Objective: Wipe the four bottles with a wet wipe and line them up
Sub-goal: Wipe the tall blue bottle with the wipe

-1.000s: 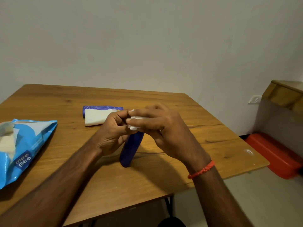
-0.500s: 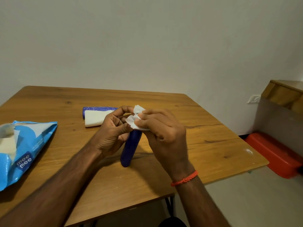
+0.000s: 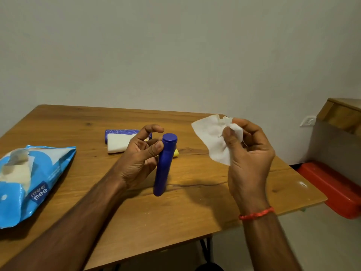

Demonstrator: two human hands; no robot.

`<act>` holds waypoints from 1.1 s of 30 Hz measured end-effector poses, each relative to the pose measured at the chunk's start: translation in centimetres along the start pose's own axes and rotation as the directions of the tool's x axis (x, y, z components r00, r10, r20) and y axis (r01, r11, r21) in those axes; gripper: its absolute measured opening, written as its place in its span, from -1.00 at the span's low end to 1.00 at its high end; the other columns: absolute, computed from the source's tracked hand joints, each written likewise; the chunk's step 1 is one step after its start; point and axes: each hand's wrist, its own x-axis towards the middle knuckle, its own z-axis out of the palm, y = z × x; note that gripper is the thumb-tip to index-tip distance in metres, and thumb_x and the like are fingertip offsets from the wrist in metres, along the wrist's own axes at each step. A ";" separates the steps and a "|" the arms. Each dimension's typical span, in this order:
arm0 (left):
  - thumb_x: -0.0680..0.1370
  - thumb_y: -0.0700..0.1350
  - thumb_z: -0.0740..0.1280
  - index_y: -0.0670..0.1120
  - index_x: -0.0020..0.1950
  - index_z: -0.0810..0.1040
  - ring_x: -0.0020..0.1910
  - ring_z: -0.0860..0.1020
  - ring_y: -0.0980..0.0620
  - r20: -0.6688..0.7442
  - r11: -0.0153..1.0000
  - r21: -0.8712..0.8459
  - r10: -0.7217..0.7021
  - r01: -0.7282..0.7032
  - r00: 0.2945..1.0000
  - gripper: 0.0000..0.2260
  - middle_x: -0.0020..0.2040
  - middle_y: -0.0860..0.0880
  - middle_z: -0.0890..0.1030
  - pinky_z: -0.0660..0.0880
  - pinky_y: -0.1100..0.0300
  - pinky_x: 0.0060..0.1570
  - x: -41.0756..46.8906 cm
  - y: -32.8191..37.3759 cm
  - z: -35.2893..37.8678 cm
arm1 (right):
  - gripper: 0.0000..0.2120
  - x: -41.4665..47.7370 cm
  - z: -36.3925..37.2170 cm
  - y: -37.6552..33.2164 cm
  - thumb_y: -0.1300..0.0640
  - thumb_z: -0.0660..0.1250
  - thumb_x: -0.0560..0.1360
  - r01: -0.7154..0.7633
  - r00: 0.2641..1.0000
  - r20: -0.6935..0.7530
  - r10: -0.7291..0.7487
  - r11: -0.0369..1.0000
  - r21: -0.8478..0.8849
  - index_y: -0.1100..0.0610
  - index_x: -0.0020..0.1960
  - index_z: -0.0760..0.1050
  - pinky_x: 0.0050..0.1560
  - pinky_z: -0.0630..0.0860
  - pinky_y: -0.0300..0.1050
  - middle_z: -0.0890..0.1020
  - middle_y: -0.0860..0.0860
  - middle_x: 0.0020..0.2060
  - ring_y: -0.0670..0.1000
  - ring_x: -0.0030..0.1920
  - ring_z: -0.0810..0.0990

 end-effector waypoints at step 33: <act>0.51 -0.16 0.41 0.03 0.13 0.66 0.07 0.64 -0.11 -0.312 0.998 0.024 0.066 -0.062 0.948 -0.78 0.25 -0.20 0.61 0.60 -0.03 0.00 0.5 -0.7 -0.2 | -0.79 -3.5 5.2 5.6 0.31 0.48 0.45 0.503 0.833 0.489 -0.260 0.724 -0.471 0.12 0.06 0.68 -0.06 0.58 -0.27 0.65 0.03 -0.06 -0.11 -0.04 0.58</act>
